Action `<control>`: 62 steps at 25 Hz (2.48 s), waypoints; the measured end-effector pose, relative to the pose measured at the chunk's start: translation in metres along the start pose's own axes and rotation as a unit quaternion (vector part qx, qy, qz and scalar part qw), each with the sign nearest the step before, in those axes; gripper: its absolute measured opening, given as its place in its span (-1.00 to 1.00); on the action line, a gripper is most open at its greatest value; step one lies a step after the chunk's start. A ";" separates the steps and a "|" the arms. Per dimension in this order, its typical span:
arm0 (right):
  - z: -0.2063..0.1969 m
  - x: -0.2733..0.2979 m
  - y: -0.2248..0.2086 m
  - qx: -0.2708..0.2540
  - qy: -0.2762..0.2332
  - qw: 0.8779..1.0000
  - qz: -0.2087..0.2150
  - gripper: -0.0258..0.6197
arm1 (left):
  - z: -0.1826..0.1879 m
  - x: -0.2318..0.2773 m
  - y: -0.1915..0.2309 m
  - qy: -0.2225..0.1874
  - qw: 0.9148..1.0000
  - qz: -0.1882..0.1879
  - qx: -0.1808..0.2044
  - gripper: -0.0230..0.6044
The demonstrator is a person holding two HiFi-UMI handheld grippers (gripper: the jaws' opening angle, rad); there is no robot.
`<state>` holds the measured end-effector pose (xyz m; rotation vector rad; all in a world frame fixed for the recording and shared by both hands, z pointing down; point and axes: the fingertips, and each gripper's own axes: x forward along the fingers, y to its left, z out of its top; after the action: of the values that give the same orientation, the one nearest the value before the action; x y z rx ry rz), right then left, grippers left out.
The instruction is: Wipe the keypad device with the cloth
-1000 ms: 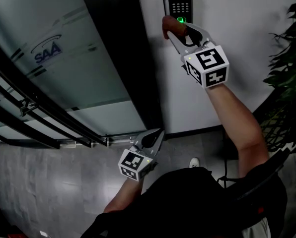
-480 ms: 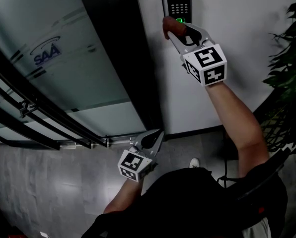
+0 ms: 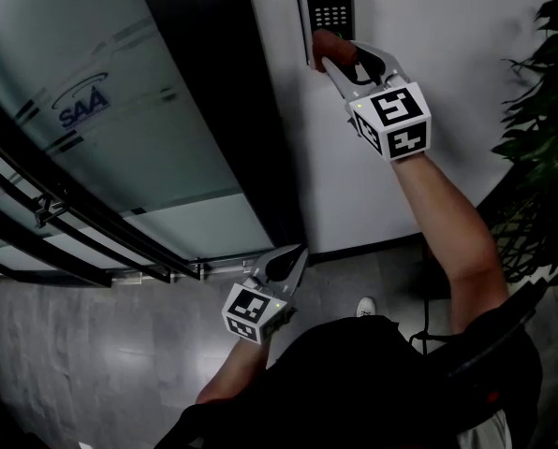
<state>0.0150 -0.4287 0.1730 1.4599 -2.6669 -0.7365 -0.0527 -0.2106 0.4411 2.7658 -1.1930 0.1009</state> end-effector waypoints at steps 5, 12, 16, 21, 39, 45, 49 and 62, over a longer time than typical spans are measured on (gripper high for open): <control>-0.004 -0.004 -0.004 -0.004 0.004 1.000 -0.006 -0.49 | 0.001 0.001 -0.002 -0.002 1.000 -0.003 0.001 -0.88; -0.010 -0.010 -0.014 0.002 0.007 1.000 -0.017 -0.49 | 0.001 0.000 -0.001 -0.003 1.000 0.000 0.001 -0.88; -0.011 -0.012 -0.018 -0.002 0.010 1.000 -0.021 -0.49 | 0.001 0.000 -0.001 -0.003 1.000 0.000 0.001 -0.87; -0.014 -0.015 -0.023 -0.001 0.011 1.000 -0.026 -0.49 | 0.001 0.000 -0.002 -0.002 1.000 0.000 0.002 -0.88; -0.042 -0.021 -0.074 0.005 0.046 0.996 -0.073 -0.49 | 0.001 0.007 -0.005 -0.004 1.000 -0.003 0.001 -0.88; -0.049 -0.020 -0.079 0.004 0.054 0.996 -0.074 -0.49 | 0.003 0.011 -0.003 -0.009 1.000 -0.001 0.001 -0.88; -0.047 -0.022 -0.077 -0.001 0.052 0.996 -0.069 -0.49 | 0.004 0.015 -0.003 -0.013 1.000 0.000 0.002 -0.88; -0.062 -0.132 0.006 0.065 0.065 0.995 -0.024 -0.49 | 0.004 -0.011 -0.002 -0.017 1.000 -0.007 0.007 -0.88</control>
<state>0.0989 -0.3451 0.2576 1.5475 -2.6329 -0.4605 -0.0588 -0.2015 0.4358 2.7992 -1.1854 0.0619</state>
